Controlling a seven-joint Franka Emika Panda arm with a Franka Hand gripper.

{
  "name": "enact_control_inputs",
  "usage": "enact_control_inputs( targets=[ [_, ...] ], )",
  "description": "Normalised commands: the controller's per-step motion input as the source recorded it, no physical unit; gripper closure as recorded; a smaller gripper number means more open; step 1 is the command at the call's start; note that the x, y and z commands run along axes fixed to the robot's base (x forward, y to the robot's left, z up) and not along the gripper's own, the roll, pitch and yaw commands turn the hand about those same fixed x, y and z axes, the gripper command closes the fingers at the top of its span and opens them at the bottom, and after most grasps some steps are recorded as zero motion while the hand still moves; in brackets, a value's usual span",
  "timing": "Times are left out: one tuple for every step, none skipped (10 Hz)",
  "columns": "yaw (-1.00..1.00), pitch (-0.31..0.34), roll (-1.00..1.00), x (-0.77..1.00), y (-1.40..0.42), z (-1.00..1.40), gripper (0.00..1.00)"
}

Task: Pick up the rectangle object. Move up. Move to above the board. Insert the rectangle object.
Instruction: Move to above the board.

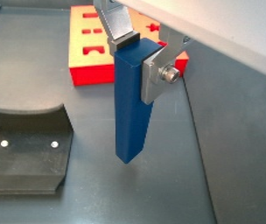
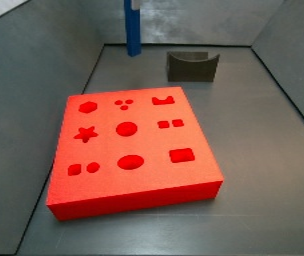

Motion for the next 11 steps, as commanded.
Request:
enact_control_inputs(
  targets=[
    [-0.22, -0.019, 0.06, 0.02, -0.12, 1.00, 1.00],
    [-0.17, 0.014, 0.04, 0.01, -0.10, 1.00, 1.00],
    [-0.13, 0.031, 0.02, 0.01, -0.09, 1.00, 1.00],
    [-0.09, 0.054, 0.01, 0.02, -0.09, 1.00, 1.00],
    [-0.07, 0.076, -0.01, 0.02, -0.08, 1.00, 1.00],
    [-0.05, 0.089, -0.02, 0.02, -0.07, 1.00, 1.00],
    [-0.04, 0.088, -0.03, 0.02, -0.06, 1.00, 1.00],
    [-0.03, 0.084, -0.04, 0.02, -0.05, 1.00, 1.00],
    [-0.03, 0.078, -0.05, 0.02, -0.04, 0.85, 1.00],
    [-0.02, 0.075, -0.06, 0.02, -0.02, 0.69, 1.00],
    [-0.02, 0.078, -0.07, 0.01, -0.01, 0.53, 1.00]
  ],
)
